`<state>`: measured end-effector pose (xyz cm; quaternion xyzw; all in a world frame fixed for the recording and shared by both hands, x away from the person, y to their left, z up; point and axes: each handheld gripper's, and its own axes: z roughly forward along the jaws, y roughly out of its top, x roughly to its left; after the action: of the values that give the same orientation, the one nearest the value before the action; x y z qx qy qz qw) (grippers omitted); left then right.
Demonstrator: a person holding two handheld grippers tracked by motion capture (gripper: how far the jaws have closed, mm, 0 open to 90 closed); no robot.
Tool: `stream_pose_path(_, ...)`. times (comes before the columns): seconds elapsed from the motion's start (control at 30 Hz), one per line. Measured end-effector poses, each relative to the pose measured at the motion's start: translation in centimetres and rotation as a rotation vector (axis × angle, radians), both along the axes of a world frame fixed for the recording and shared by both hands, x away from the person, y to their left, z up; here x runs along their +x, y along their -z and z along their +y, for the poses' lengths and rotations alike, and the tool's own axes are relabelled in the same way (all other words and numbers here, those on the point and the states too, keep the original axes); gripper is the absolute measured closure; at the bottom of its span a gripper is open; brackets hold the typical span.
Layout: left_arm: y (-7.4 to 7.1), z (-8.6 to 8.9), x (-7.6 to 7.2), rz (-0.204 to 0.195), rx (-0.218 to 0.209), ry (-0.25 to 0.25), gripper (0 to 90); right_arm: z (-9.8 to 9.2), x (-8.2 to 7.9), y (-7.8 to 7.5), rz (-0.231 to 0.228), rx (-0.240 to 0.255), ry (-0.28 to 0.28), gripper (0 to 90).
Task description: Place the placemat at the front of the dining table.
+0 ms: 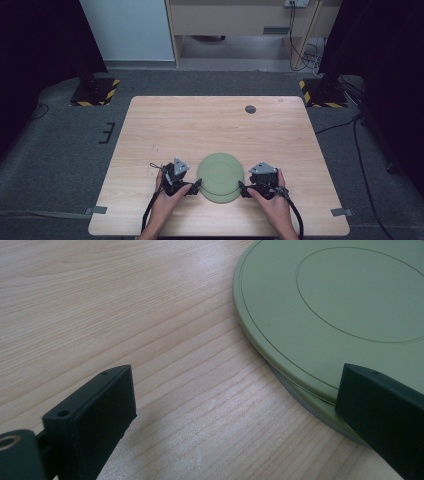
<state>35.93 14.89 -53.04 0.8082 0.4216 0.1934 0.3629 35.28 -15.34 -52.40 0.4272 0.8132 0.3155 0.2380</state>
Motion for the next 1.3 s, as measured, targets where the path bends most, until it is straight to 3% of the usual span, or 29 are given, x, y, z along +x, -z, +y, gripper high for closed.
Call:
stream_pose_path(0.23, 0.14, -0.04, -0.03, 0.002, -0.001, -0.001, 1.2, -0.01, -0.32, -0.01, 0.004, -0.002, -0.019, 4.2)
stream_pose_path(0.73, 0.31, -0.44, 0.47, -0.022, -0.005, -0.051, 0.1, 0.28, 0.28, 0.15, -0.016, -0.007, 0.027, 1.5)
stream_pose_path(1.07, 0.17, -0.32, 0.07, -0.015, -0.014, -0.033, 1.9, 0.28, -0.22, 0.09, -0.01, 0.002, 0.002, 5.3)
stream_pose_path(1.3, 0.3, -0.7, 0.09, -0.019, 0.001, -0.042, 0.7, 0.46, -0.1, 0.19, -0.011, 0.011, 0.01, 2.9)
